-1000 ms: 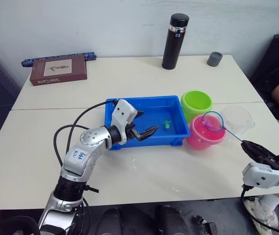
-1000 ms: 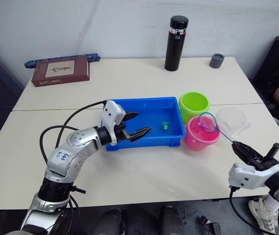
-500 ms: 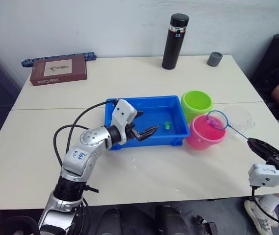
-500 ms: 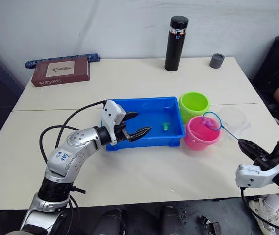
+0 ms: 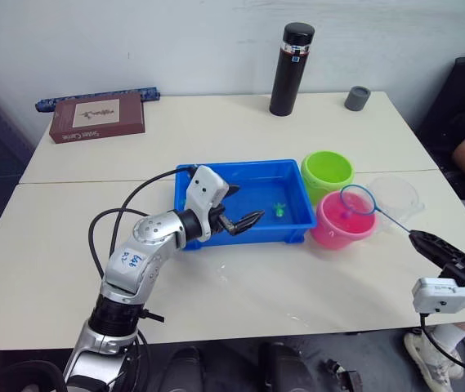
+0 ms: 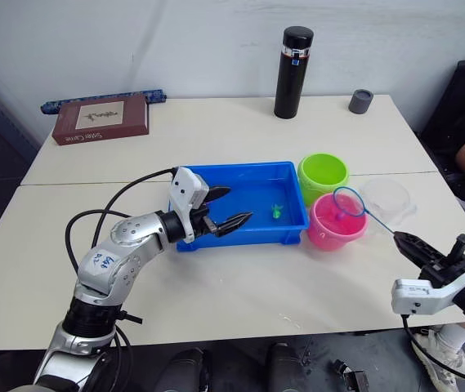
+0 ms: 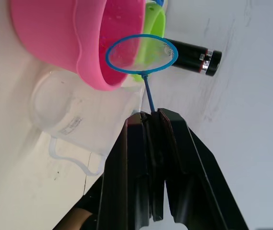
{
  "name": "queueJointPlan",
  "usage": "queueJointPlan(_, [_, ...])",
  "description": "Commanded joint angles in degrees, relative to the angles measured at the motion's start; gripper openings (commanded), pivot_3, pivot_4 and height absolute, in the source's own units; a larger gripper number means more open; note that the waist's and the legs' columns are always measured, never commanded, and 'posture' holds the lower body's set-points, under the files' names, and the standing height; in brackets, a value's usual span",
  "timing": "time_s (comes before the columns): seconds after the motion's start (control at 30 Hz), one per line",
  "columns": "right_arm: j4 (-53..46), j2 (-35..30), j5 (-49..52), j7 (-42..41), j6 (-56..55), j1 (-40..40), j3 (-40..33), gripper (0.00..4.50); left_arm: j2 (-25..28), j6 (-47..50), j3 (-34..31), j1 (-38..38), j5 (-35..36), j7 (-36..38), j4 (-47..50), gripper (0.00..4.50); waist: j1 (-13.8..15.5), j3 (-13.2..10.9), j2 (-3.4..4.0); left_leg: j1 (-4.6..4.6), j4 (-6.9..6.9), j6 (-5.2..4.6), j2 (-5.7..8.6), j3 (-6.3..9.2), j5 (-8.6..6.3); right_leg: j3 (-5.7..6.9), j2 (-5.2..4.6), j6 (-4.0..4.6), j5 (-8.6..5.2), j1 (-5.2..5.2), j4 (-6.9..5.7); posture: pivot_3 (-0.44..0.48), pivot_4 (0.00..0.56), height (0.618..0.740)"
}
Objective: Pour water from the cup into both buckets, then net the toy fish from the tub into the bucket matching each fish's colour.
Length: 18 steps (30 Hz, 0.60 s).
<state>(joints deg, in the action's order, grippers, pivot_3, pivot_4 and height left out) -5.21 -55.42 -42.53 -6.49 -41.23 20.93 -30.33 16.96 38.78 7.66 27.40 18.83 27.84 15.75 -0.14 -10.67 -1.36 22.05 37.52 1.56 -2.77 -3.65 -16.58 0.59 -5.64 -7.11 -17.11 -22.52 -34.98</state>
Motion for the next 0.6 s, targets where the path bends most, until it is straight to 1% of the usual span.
queueJointPlan(0.03, [-0.82,-0.83,-0.34,1.64,-0.59,0.20,-1.36,0.00,0.29,-0.27,-0.78,0.09,0.27,-0.12,2.85,4.48,-0.01,0.00,0.00,0.00,0.00,0.00,0.00,0.00,0.00,0.00,0.00,0.00,0.00,0.00,0.00,0.000,0.150,0.740])
queueJointPlan(0.2, [-1.74,-0.43,4.40,0.11,1.43,-2.00,-1.92,0.00,0.24,-0.23,-0.72,0.12,0.32,-0.08,2.79,4.48,-0.12,0.00,0.00,0.00,0.05,0.00,0.00,-0.01,0.00,-0.02,0.00,-0.03,0.01,0.02,-0.02,0.000,0.150,0.740])
queueJointPlan(0.3, [-5.58,0.62,13.29,-3.84,5.83,-6.10,-0.56,0.00,0.29,-0.35,-0.90,0.34,0.25,-0.10,2.48,4.48,-0.18,0.00,0.00,-0.01,0.07,-0.01,0.00,-0.01,0.01,-0.03,0.00,-0.03,0.02,0.01,-0.07,0.000,0.150,0.740])
queueJointPlan(0.37, [-7.68,1.03,16.87,-5.92,8.05,-8.70,0.50,0.00,0.29,-0.37,-0.93,0.35,0.19,-0.15,2.44,4.48,-0.22,0.01,0.01,-0.03,0.11,-0.01,0.00,-0.01,0.01,-0.04,0.01,-0.04,0.03,0.03,-0.13,0.000,0.150,0.740])
queueJointPlan(0.4, [-9.50,1.39,18.99,-7.23,9.82,-10.71,1.79,0.00,0.30,-0.32,-1.00,0.22,0.17,-0.27,2.62,4.48,-0.14,0.00,0.00,-0.03,0.14,-0.01,-0.01,-0.01,0.00,-0.04,0.01,-0.04,0.03,0.03,-0.16,0.000,0.150,0.740])
queueJointPlan(0.5, [-15.54,3.61,28.01,-13.25,19.02,-18.41,9.49,0.00,0.38,0.06,-1.68,-0.85,-0.07,-1.40,3.56,4.48,-0.30,0.00,0.00,-0.05,0.23,-0.02,-0.02,0.01,0.00,-0.04,0.01,-0.04,0.02,0.04,-0.27,0.000,0.150,0.740])
queueJointPlan(0.6, [-17.82,6.22,34.57,-18.38,27.89,-23.99,15.30,0.00,0.27,0.51,-2.09,-1.87,-0.34,-2.74,4.54,4.48,-0.03,0.00,0.00,-0.05,0.27,-0.04,-0.03,0.04,-0.01,-0.03,0.01,-0.03,0.02,0.03,-0.36,0.000,0.150,0.740])
